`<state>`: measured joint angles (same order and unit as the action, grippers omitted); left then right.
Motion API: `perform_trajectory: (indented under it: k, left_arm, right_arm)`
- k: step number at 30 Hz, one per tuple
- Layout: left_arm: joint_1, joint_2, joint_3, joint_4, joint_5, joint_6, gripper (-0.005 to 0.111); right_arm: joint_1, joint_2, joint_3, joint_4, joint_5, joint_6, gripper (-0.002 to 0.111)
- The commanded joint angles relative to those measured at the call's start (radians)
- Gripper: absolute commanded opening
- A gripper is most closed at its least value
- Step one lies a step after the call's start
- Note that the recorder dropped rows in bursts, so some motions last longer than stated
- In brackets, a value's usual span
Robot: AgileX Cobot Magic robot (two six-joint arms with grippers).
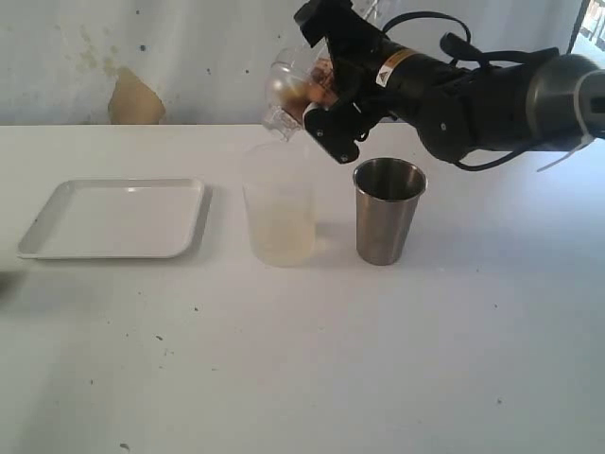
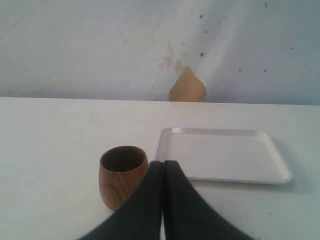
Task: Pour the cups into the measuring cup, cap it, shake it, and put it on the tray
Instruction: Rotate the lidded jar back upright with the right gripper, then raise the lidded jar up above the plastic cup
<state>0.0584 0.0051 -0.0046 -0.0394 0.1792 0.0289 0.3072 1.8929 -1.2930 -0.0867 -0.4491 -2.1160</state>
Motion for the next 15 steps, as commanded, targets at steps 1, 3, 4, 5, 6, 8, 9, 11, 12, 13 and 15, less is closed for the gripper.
perform_trajectory:
  k: [1, 3, 4, 5, 6, 8, 9, 11, 12, 13, 15]
  left_arm:
    - [0.0, -0.005, 0.005, -0.005, -0.004, -0.002, 0.001]
    - [0.0, -0.005, 0.005, -0.005, -0.004, -0.002, 0.001]
    - [0.0, -0.005, 0.005, -0.005, -0.004, -0.002, 0.001]
    - [0.0, -0.005, 0.005, -0.005, -0.004, -0.002, 0.001]
    - [0.0, -0.005, 0.005, -0.005, -0.004, -0.002, 0.001]
    - [0.0, -0.005, 0.005, -0.005, -0.004, -0.002, 0.001]
    - [0.0, -0.005, 0.005, -0.005, -0.004, -0.002, 0.001]
    - [0.0, -0.005, 0.005, -0.005, -0.004, -0.002, 0.001]
    - [0.0, -0.005, 0.005, -0.005, -0.004, -0.002, 0.001]
    - [0.0, -0.005, 0.005, -0.005, -0.004, -0.002, 0.001]
    - [0.0, -0.005, 0.005, -0.005, -0.004, -0.002, 0.001]
  right_arm:
    - [0.001, -0.015, -0.008, -0.023, -0.046, -0.016, 0.0]
    - [0.001, -0.015, -0.008, -0.047, -0.046, -0.016, 0.0]
    - [0.001, -0.015, -0.008, -0.081, -0.046, -0.016, 0.0]
    - [0.001, -0.015, -0.008, -0.093, -0.046, -0.016, 0.0]
    - [0.001, -0.015, -0.008, -0.094, -0.046, -0.016, 0.0]
    - [0.001, -0.015, -0.008, -0.094, -0.046, -0.016, 0.0]
    - [0.001, -0.015, -0.008, -0.094, -0.046, -0.016, 0.0]
    - [0.001, -0.015, -0.008, -0.117, -0.036, -0.016, 0.0]
    - [0.001, -0.015, -0.008, -0.143, -0.023, -0.016, 0.0]
    - [0.001, -0.015, -0.008, -0.158, -0.016, -0.016, 0.0]
    - [0.001, -0.015, -0.008, -0.158, -0.01, -0.016, 0.0]
